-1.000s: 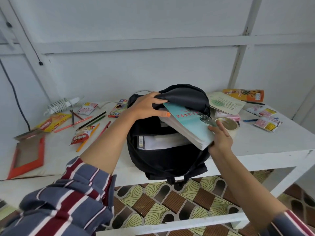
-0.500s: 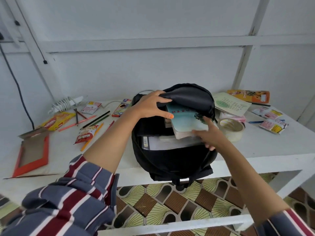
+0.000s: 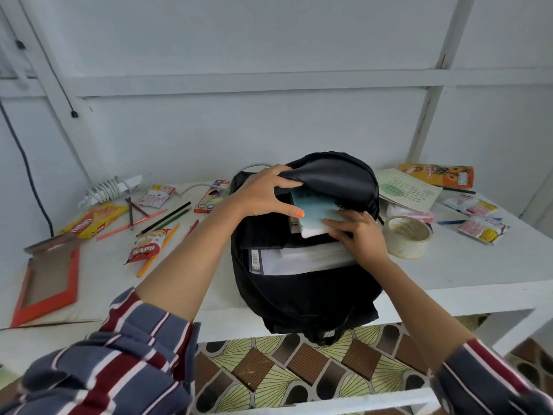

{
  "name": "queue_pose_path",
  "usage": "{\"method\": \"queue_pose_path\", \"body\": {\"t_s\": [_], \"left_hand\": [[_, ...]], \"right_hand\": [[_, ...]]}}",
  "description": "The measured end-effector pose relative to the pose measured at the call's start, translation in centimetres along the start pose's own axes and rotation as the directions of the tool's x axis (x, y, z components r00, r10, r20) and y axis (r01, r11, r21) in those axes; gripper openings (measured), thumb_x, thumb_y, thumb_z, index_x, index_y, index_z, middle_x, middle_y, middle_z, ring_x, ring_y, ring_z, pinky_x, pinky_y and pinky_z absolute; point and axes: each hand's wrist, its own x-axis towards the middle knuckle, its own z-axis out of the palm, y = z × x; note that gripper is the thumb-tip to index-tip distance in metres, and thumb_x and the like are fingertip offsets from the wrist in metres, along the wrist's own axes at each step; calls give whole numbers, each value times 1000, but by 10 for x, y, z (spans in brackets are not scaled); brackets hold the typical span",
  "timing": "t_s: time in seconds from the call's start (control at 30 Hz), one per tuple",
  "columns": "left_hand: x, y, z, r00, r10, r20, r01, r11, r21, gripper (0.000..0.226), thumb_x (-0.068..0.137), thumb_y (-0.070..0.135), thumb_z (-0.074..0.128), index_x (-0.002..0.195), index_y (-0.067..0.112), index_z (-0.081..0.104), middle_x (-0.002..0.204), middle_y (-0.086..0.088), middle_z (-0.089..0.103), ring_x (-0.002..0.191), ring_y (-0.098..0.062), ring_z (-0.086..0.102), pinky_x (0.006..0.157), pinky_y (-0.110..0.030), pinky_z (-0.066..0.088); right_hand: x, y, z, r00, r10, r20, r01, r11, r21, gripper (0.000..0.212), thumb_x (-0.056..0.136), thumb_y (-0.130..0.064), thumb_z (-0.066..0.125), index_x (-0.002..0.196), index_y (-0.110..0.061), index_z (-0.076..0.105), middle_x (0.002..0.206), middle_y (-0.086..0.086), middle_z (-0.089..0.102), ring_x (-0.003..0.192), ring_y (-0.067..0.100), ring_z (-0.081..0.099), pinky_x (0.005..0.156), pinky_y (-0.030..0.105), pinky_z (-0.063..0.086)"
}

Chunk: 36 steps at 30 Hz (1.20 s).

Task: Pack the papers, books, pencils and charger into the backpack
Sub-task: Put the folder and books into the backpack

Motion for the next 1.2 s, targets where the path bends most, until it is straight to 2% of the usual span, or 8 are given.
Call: {"method": "queue_pose_path", "body": {"t_s": [0.13,0.33,0.43,0.67,0.8,0.93,1.07,1.2], "left_hand": [[2,-2,0,1000,3,-10,-3,1000,9,68,67,52,76,129,32,55,143,11,36,132,-11,32,110,-30,24],[0,-1,-4,1000,9,-17,-8,1000,14,66,67,46,78,128,29,56,141,9,38,130,-9,33,111,-28,24],[1,-2,-3,1000,4,-30,-4,1000,16,66,67,48,78,127,31,57,139,10,39,129,-9,34,110,-29,26],[4,-2,-1,999,-5,-33,5,1000,-15,65,67,46,78,126,30,58,137,8,41,127,-10,37,109,-36,31],[4,-1,-3,1000,1,-27,-1,1000,-21,63,69,44,78,126,29,58,136,9,42,125,-9,38,108,-32,31],[3,-3,-4,1000,-6,-26,5,999,-48,63,68,42,79,126,29,59,132,13,42,123,-5,38,104,-25,29],[4,-5,-4,1000,-2,-20,1,999,-44,63,68,42,79,126,28,58,136,10,42,125,-6,37,105,-24,28],[5,-5,-4,1000,0,-16,0,999,-39,63,69,41,78,127,28,58,135,9,42,124,-7,37,104,-24,29]], "right_hand": [[21,4,3,999,3,50,-4,1000,4,29,84,-24,68,113,-27,67,121,13,62,113,31,56,100,35,35],[4,8,13,970,-97,-222,80,993,-87,24,74,-17,69,97,-18,75,99,12,70,88,35,65,73,38,54],[9,5,18,963,-116,-243,86,988,-128,27,69,-4,73,91,-20,76,94,10,72,82,33,67,63,34,55],[30,-8,26,981,-17,-195,2,997,-79,29,68,-5,78,89,-25,77,90,9,73,77,32,68,59,31,53],[32,-12,21,987,60,-150,-50,996,68,25,81,-14,69,104,-24,72,110,4,69,100,27,64,73,31,50],[15,-1,16,985,-129,-115,142,983,119,38,76,-11,74,112,-21,69,116,1,67,107,17,64,84,27,50],[10,14,21,982,-176,72,169,981,97,46,79,-19,72,124,-20,60,130,-3,58,127,16,49,106,27,35],[13,14,20,975,-171,144,159,983,91,48,84,-26,68,130,-24,54,139,-8,48,133,10,38,112,23,16]]}}
